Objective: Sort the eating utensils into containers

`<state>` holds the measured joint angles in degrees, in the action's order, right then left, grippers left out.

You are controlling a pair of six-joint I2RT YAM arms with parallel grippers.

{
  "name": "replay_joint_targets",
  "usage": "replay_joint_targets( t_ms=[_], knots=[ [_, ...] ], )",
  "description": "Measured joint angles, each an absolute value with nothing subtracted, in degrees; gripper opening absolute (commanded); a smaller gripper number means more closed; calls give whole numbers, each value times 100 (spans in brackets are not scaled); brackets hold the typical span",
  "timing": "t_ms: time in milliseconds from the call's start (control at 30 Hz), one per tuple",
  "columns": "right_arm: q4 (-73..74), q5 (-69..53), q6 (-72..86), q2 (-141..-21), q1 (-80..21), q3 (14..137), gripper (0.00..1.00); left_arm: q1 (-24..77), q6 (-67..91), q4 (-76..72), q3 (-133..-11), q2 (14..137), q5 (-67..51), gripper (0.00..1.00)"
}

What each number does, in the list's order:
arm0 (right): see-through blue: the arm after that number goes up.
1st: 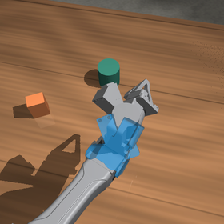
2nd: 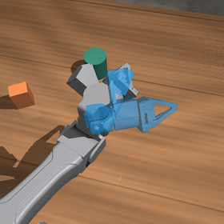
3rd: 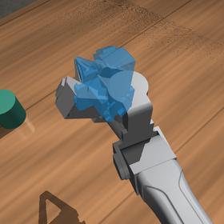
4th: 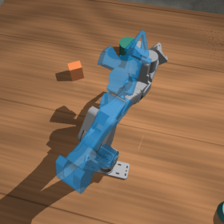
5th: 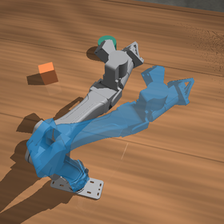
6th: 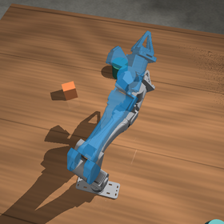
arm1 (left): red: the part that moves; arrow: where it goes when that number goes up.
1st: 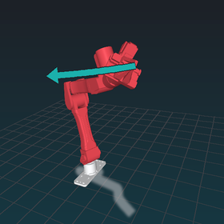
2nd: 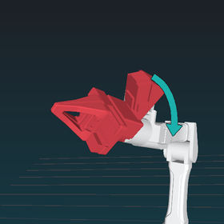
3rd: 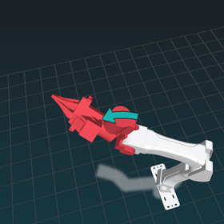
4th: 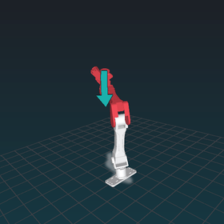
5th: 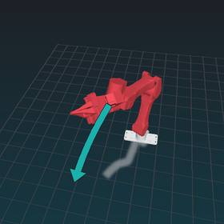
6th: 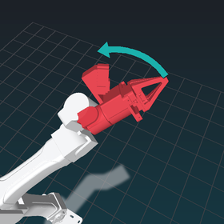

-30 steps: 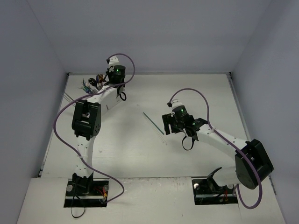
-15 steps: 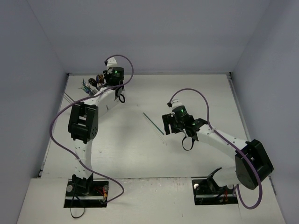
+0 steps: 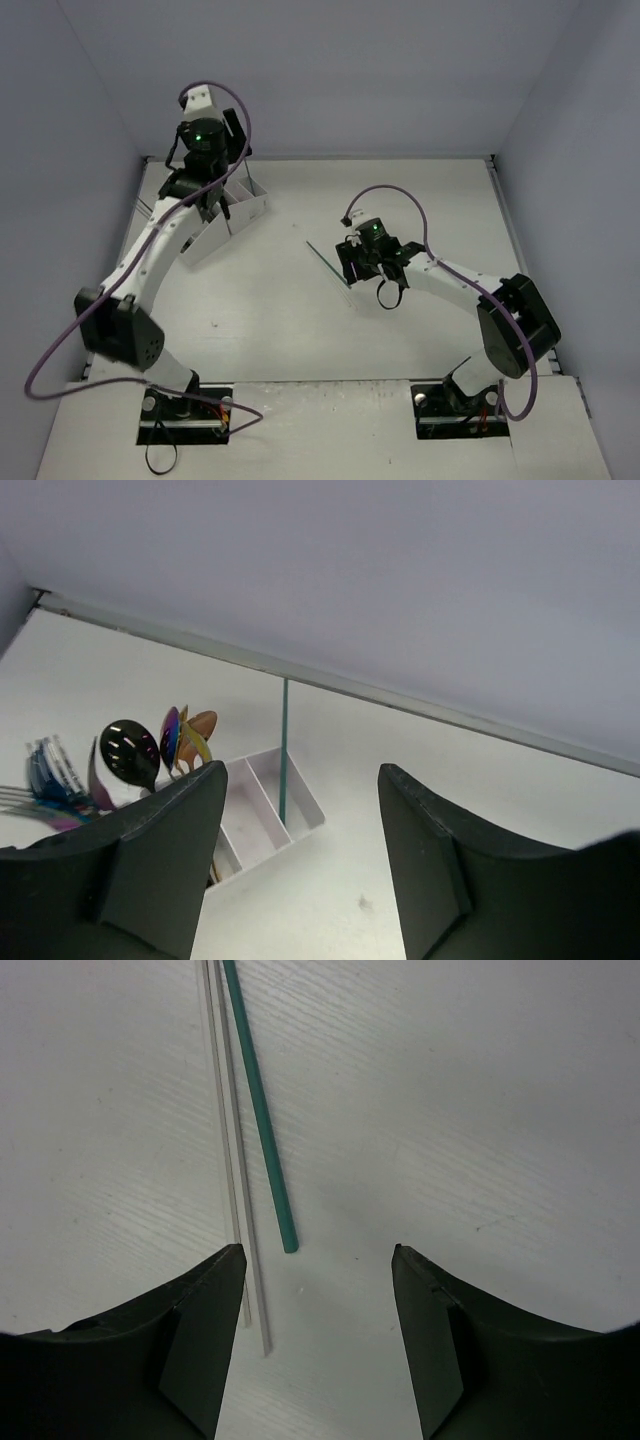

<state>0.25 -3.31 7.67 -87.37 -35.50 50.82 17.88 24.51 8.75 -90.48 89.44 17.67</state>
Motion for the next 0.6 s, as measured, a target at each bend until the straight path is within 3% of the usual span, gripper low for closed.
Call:
replay_joint_targets(
  t_ms=[300,433,600],
  knots=[
    [137,-459,446,-9405,-3734,5356,54,1781,2554,2106,-7085,6506,408,81],
    [174,-456,376,-9719,-3794,5499,52,1782,2580,2685,-6283,6011,-122,89],
    [150,-428,353,-9959,-3833,5613,48,1782,2574,3120,-5867,5552,-462,91]
  ],
)
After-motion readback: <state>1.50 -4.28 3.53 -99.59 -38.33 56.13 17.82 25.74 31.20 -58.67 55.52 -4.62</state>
